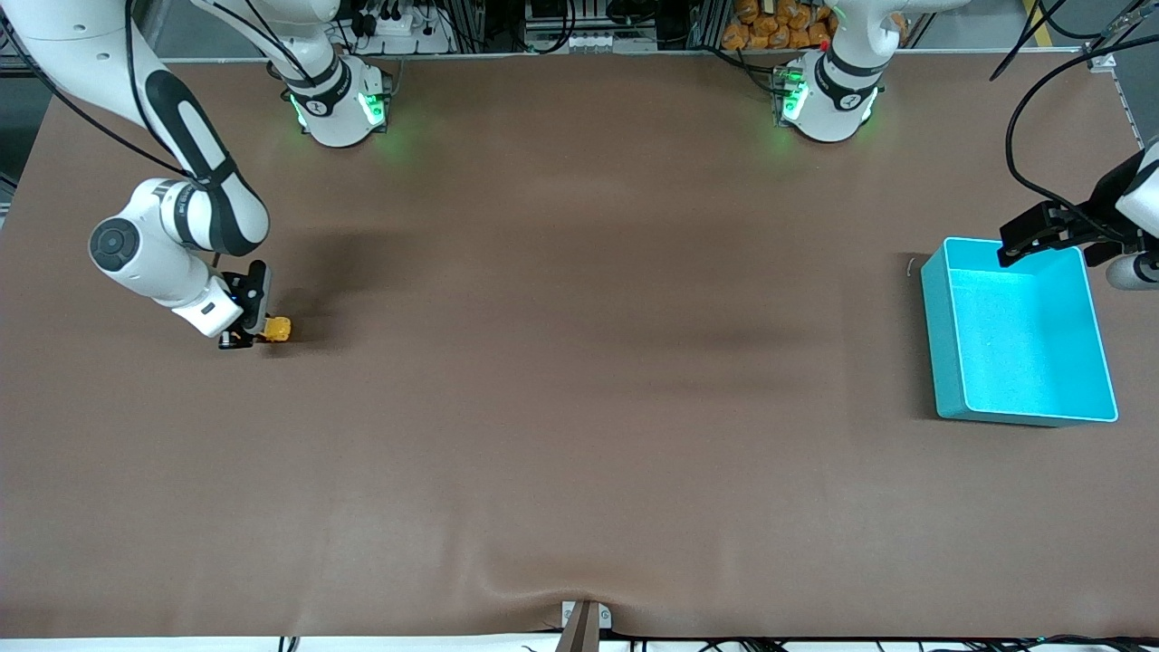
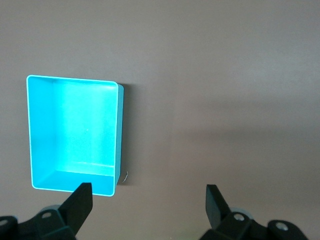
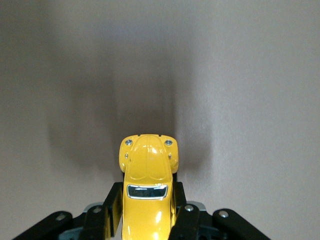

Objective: Wind and store yellow beetle car
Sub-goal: 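Drag the car backward along the table with the right gripper, then open the right gripper releasing the car while the left gripper lowers, then lower the left gripper onto the car beside the bin and close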

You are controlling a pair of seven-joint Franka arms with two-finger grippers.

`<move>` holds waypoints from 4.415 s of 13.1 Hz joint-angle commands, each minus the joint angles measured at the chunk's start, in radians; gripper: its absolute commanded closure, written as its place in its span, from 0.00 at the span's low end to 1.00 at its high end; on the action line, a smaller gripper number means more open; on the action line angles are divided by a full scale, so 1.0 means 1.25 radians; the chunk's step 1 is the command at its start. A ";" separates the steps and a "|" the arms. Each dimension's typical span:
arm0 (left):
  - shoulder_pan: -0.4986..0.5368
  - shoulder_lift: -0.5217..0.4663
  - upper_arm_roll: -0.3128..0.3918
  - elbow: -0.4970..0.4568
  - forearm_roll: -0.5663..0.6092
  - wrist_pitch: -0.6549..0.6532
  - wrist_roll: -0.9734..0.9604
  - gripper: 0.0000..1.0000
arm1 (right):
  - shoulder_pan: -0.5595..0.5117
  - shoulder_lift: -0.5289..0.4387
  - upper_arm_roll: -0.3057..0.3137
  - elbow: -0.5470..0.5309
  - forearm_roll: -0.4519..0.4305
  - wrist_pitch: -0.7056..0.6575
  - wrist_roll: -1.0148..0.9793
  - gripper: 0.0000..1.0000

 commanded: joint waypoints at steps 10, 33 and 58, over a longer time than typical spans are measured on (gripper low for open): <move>-0.004 -0.019 -0.006 -0.018 0.010 -0.018 0.016 0.00 | -0.117 0.095 0.005 0.070 -0.015 0.015 -0.109 0.63; -0.003 -0.020 -0.006 -0.035 0.009 -0.023 0.003 0.00 | -0.217 0.104 0.008 0.375 0.037 -0.404 -0.133 0.23; -0.004 -0.014 -0.005 -0.495 0.012 0.368 -0.663 0.00 | 0.034 0.012 0.007 0.776 0.229 -0.771 0.537 0.00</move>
